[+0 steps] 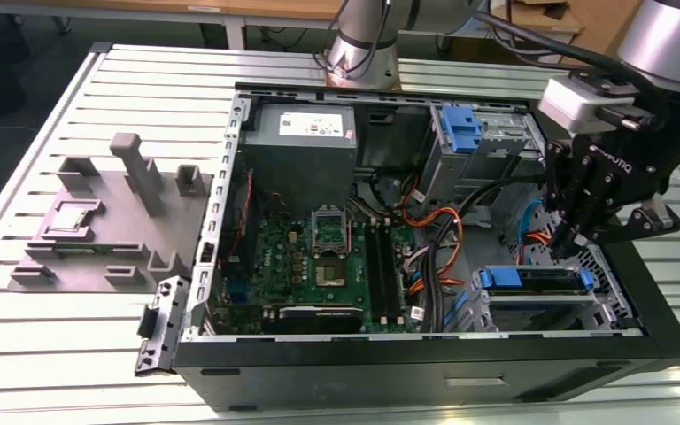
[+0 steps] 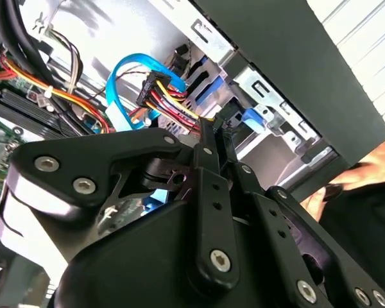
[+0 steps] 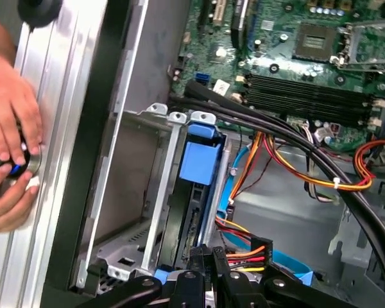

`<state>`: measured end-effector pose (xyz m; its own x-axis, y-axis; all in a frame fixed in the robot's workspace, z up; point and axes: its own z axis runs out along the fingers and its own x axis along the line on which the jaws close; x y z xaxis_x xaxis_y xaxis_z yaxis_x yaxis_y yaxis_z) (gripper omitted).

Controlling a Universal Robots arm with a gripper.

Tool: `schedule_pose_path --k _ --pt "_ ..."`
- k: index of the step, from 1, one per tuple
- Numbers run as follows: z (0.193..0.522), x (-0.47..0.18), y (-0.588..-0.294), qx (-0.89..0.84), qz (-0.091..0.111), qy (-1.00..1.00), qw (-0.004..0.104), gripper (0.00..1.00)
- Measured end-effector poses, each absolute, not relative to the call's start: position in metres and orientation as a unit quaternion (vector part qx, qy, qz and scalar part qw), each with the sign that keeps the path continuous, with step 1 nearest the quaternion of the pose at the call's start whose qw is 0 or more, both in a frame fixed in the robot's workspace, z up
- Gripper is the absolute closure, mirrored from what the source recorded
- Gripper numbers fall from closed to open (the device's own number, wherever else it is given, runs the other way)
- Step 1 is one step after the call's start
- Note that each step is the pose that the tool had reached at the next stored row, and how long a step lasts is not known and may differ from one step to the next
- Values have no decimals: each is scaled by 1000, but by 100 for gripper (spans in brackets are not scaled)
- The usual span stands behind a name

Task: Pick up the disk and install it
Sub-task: 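Insert the first disk wire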

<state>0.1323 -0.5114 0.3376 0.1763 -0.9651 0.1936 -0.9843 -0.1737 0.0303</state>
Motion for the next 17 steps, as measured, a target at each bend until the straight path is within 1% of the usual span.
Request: schedule_pose_path --k 2,5,9,12,17 --pt "337 132 -511 757 67 -645 72 83" --pt "337 128 -511 756 77 -647 63 83" --pt "337 121 -512 755 85 -648 52 83" --pt "337 119 -512 755 87 -648 49 83" --pt "337 119 -519 755 83 -649 43 83"
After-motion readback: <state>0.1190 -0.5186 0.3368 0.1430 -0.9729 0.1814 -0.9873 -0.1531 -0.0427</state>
